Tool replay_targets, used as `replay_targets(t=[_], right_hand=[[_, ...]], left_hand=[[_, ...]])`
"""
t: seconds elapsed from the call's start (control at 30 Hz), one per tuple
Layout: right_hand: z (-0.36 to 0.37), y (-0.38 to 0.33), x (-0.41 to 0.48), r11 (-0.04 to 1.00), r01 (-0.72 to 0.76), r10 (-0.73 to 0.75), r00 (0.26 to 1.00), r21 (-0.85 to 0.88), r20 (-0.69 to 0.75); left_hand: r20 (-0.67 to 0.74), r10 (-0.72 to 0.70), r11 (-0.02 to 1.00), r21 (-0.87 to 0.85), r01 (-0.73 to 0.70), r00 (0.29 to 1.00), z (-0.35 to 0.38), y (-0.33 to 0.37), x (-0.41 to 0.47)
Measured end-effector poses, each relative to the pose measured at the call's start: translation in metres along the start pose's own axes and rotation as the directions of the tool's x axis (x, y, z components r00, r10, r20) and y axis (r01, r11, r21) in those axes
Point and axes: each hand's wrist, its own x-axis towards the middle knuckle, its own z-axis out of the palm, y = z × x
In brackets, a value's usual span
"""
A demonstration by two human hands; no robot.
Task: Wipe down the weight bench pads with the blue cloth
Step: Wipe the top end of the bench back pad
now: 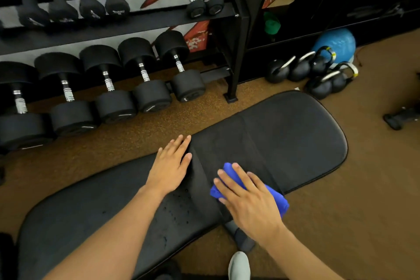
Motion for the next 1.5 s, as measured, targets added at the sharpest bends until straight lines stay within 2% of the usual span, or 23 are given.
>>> replay_targets(t=[0.1,0.2,0.33,0.4,0.57,0.63,0.73,0.87,0.93,1.0,1.1,1.17,1.3,1.4,1.5], right_hand=[[-0.006,0.006,0.020,0.985,-0.167,0.166,0.986,-0.031,-0.015],[-0.015,0.015,0.083,0.931,-0.364,0.363,0.930,-0.012,-0.047],[-0.016,0.011,0.122,0.891,-0.454,0.453,0.889,0.001,-0.069],[-0.013,0.004,0.114,0.900,-0.436,0.434,0.897,-0.001,-0.087],[-0.006,-0.014,0.043,0.987,-0.156,0.156,0.988,-0.024,-0.006],[-0.009,0.007,0.053,0.986,-0.163,0.162,0.987,-0.036,-0.012],[-0.013,0.034,0.116,0.979,-0.200,0.198,0.979,-0.035,-0.057],[-0.016,0.028,0.163,0.967,-0.255,0.255,0.965,0.003,-0.067],[-0.011,0.018,0.141,0.974,-0.225,0.224,0.969,0.002,-0.101],[-0.003,0.006,0.088,0.993,-0.114,0.111,0.986,-0.012,-0.128],[0.006,0.001,0.024,0.999,-0.018,0.016,0.997,-0.030,-0.073],[0.004,0.011,0.031,0.996,-0.075,0.071,0.994,-0.043,-0.086],[-0.007,0.016,0.109,0.973,-0.229,0.222,0.962,-0.030,-0.162],[-0.009,0.015,0.143,0.971,-0.234,0.224,0.961,-0.051,-0.160],[0.000,0.004,0.120,0.981,-0.184,0.168,0.966,-0.069,-0.196]], left_hand=[[0.021,-0.009,1.000,0.002,0.008,1.000,0.001,-0.002,0.003],[0.032,-0.002,1.000,0.000,0.002,0.999,-0.001,-0.006,0.007],[0.039,0.006,1.000,-0.029,-0.005,0.999,-0.004,-0.008,0.009],[0.026,0.001,0.999,-0.038,0.000,1.000,-0.002,-0.007,0.009],[-0.002,-0.008,0.999,-0.047,0.008,1.000,0.000,-0.007,0.012],[-0.014,-0.020,0.998,-0.063,0.020,1.000,0.002,-0.006,0.010],[-0.015,-0.046,0.993,-0.106,0.044,0.999,0.005,-0.007,0.010],[-0.062,-0.059,0.988,-0.146,0.049,0.996,0.006,-0.006,0.006],[-0.086,-0.058,0.990,-0.131,0.047,0.995,0.005,-0.005,0.007],[-0.086,-0.079,0.990,-0.124,0.068,0.993,0.004,-0.005,0.007],[-0.075,-0.096,0.988,-0.130,0.086,0.993,0.002,-0.005,0.009],[-0.087,-0.097,0.986,-0.143,0.084,0.991,0.003,-0.006,0.009],[-0.097,-0.092,0.991,-0.105,0.081,0.991,0.000,-0.006,0.010],[-0.132,-0.067,0.992,-0.111,0.053,0.989,0.004,-0.007,0.008],[-0.162,-0.046,0.996,-0.083,0.033,0.986,0.009,-0.010,0.007]])
